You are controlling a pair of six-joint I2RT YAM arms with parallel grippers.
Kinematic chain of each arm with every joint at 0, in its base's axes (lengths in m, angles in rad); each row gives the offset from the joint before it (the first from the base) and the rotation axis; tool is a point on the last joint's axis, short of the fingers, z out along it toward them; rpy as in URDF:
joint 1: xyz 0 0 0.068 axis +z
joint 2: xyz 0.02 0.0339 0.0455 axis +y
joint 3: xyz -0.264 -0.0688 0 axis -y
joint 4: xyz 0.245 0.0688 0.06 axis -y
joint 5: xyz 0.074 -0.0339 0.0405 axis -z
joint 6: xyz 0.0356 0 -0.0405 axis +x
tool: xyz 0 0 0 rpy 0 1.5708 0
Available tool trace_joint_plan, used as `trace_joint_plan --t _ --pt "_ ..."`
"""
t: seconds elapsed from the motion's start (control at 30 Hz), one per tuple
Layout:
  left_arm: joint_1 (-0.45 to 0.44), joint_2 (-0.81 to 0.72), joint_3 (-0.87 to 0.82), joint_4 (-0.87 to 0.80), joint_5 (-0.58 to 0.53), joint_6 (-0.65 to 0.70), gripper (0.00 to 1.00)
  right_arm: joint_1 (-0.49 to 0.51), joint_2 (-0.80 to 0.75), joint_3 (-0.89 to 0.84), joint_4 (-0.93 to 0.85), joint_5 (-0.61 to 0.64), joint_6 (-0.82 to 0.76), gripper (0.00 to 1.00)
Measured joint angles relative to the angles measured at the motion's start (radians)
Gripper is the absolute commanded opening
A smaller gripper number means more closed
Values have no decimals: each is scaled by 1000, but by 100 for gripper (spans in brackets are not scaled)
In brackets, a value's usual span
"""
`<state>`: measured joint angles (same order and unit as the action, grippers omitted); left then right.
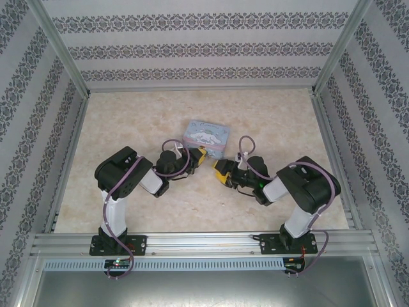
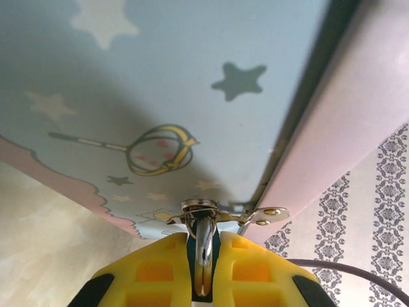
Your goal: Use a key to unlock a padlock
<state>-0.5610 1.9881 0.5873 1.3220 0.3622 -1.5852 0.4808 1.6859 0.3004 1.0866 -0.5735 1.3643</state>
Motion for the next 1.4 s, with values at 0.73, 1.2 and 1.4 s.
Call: trace_joint_plan --t 0.73,1.2,1.4 --pt "26 -26 31 -139 122 58 0 178 -406 399 -1116 465 -964 51" --pt "33 -79 57 -243 178 68 0 325 -235 463 -1159 698 -1243 45" --pt "33 -89 57 -255 187 68 0 329 -187 480 -1159 756 -1283 44"
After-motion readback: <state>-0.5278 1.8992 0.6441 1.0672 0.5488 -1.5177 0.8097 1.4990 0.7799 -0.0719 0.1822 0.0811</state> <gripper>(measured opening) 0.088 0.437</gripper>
